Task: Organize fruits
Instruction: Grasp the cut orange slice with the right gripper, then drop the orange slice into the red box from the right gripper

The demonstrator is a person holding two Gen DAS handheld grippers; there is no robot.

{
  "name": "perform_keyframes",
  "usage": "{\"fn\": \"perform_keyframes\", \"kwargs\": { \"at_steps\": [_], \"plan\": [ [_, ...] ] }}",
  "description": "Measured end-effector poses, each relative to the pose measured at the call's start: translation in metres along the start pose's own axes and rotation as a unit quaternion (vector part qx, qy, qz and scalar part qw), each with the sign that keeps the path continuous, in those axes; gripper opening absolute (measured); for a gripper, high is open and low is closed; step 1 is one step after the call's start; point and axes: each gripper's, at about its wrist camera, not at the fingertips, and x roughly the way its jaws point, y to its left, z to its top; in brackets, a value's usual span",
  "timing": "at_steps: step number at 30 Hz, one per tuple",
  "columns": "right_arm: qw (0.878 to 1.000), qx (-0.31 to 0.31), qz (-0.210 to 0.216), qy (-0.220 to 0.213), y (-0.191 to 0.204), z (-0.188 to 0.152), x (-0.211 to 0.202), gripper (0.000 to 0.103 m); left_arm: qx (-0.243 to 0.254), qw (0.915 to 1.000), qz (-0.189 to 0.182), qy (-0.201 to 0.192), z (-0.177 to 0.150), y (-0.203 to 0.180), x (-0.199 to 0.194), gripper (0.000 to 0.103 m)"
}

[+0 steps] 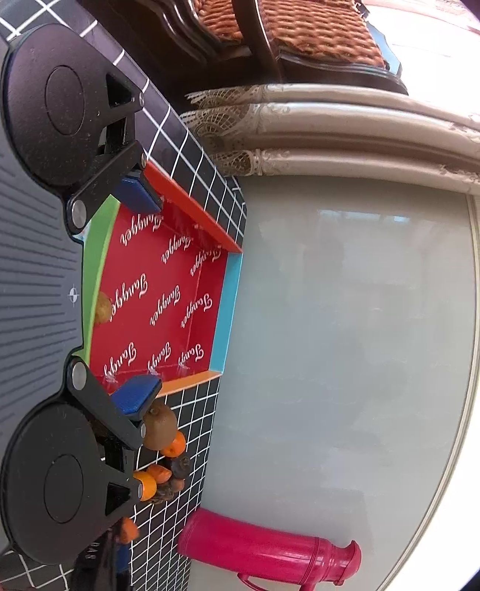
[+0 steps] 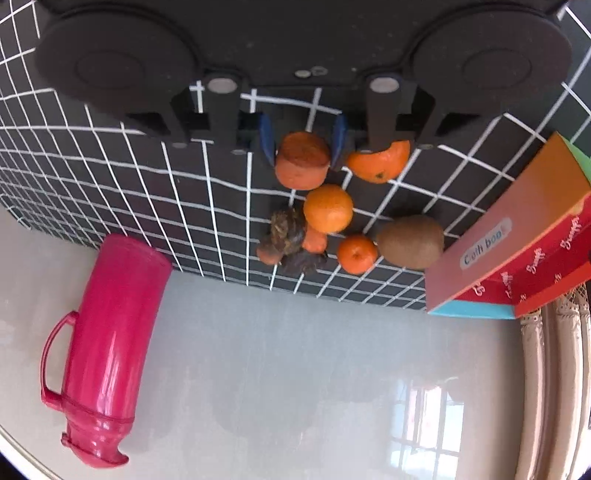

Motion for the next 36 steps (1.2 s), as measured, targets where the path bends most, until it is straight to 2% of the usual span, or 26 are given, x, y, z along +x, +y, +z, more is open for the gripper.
{"fn": "perform_keyframes", "kwargs": {
  "at_steps": [7, 14, 19, 21, 23, 24, 34, 36],
  "plan": [
    [0.999, 0.006, 0.016, -0.033, 0.024, 0.016, -0.009, 0.030, -0.006, 0.9997, 0.024, 0.006, -0.002, 0.026, -0.007, 0.093],
    [0.994, -0.010, 0.084, -0.075, 0.077, 0.028, -0.027, 0.030, -0.006, 0.9992, 0.039, 0.004, -0.004, 0.046, -0.019, 0.093],
    [0.990, -0.028, 0.116, -0.079, 0.116, 0.032, -0.029, 0.030, -0.008, 0.9986, 0.052, 0.005, -0.006, 0.059, -0.023, 0.093],
    [0.988, -0.031, 0.131, -0.074, 0.126, 0.031, -0.027, 0.034, -0.008, 0.9984, 0.056, 0.005, -0.006, 0.063, -0.024, 0.093],
    [0.987, -0.040, 0.133, -0.077, 0.135, 0.030, -0.027, 0.044, -0.010, 0.9983, 0.058, 0.006, -0.006, 0.065, -0.024, 0.093],
    [0.987, -0.043, 0.134, -0.080, 0.136, 0.030, -0.029, 0.048, -0.009, 0.9982, 0.058, 0.006, -0.006, 0.066, -0.023, 0.093],
    [0.991, -0.016, 0.103, -0.087, 0.100, 0.029, -0.033, 0.050, -0.001, 0.9992, 0.040, 0.003, -0.004, 0.047, -0.023, 0.093],
    [0.992, -0.012, 0.093, -0.088, 0.091, 0.029, -0.033, 0.054, 0.002, 0.9993, 0.036, 0.002, -0.004, 0.042, -0.024, 0.093]
  ]
}}
